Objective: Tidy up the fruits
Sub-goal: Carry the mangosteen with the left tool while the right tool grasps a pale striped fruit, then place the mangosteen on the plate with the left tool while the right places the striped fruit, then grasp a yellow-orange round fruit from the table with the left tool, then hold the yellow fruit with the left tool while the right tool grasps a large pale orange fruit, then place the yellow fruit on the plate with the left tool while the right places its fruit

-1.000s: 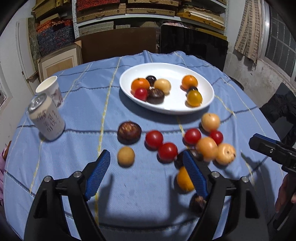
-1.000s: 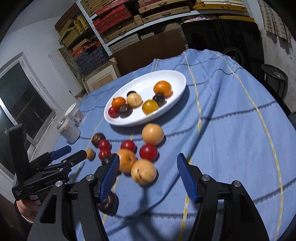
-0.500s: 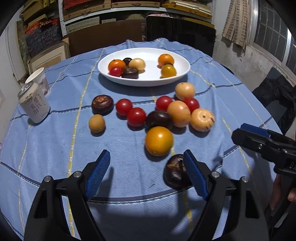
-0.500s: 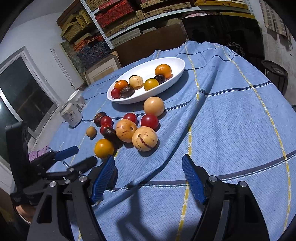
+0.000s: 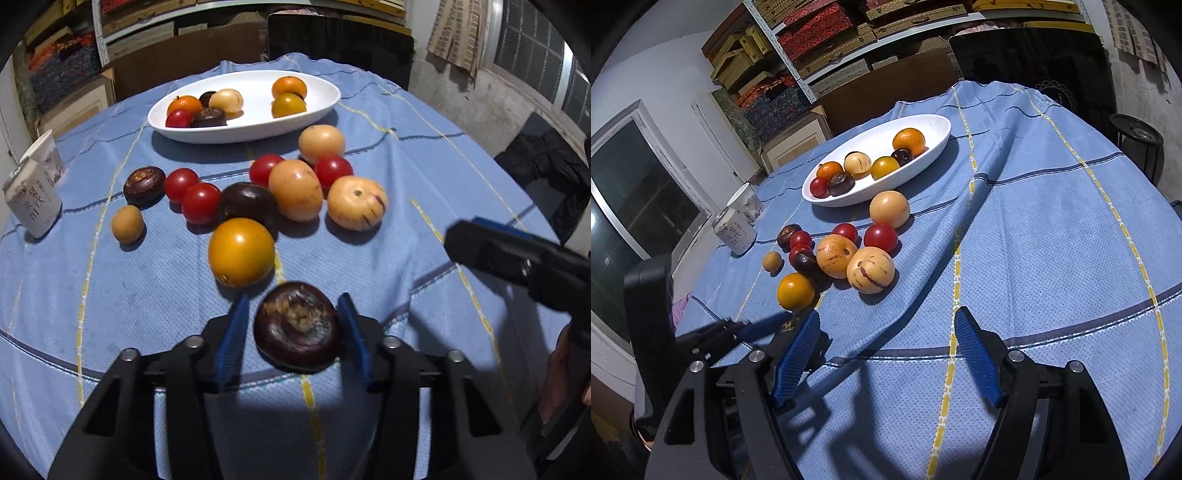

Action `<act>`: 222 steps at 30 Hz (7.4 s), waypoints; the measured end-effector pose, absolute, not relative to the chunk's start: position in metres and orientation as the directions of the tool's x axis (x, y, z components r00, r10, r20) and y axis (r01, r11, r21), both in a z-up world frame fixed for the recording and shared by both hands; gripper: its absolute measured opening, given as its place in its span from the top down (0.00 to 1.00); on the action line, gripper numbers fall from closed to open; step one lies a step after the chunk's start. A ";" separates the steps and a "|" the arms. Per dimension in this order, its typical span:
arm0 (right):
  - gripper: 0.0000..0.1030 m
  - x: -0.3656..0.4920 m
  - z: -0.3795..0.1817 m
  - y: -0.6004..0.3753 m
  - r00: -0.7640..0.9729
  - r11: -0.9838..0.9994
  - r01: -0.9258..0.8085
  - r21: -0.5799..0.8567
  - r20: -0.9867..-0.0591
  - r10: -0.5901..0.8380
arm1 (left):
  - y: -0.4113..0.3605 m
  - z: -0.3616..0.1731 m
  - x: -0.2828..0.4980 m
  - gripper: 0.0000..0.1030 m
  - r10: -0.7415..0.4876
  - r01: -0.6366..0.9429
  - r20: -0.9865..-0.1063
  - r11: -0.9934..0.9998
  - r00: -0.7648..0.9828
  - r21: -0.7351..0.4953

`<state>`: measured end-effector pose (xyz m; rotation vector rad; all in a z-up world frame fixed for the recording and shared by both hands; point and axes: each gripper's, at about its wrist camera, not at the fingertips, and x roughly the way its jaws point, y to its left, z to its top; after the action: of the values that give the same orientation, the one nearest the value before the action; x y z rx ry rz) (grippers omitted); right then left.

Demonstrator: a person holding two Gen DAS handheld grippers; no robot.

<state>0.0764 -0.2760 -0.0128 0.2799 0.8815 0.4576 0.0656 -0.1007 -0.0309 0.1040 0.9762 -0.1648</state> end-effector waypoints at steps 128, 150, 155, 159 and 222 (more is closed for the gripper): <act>0.39 0.113 -0.008 -0.274 0.565 0.874 -0.204 0.442 -0.675 0.474 | -0.025 0.017 0.110 0.13 -0.088 0.055 -0.744 0.996 0.662 -0.069; 0.25 0.087 -0.006 -0.258 0.559 0.880 -0.262 0.395 -0.681 0.473 | -0.058 -0.024 0.094 0.64 -0.140 0.181 -0.811 0.982 0.568 -0.043; 0.25 0.092 -0.005 -0.232 0.546 0.888 -0.335 0.315 -0.703 0.455 | -0.041 -0.021 0.085 0.64 -0.135 0.165 -0.807 0.985 0.575 -0.048; 0.25 0.100 -0.008 -0.217 0.520 0.883 -0.360 0.300 -0.721 0.457 | -0.027 -0.017 0.079 0.64 -0.131 0.153 -0.797 0.987 0.590 -0.048; 0.57 0.202 0.073 -0.206 0.665 0.893 -0.375 0.249 -0.599 0.446 | -0.038 0.064 0.186 0.64 -0.154 0.177 -0.715 0.983 0.682 -0.042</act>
<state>0.2024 -0.2058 0.0726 0.1069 0.7042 0.4649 0.1860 -0.0380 0.0636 0.0312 0.7991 -0.1855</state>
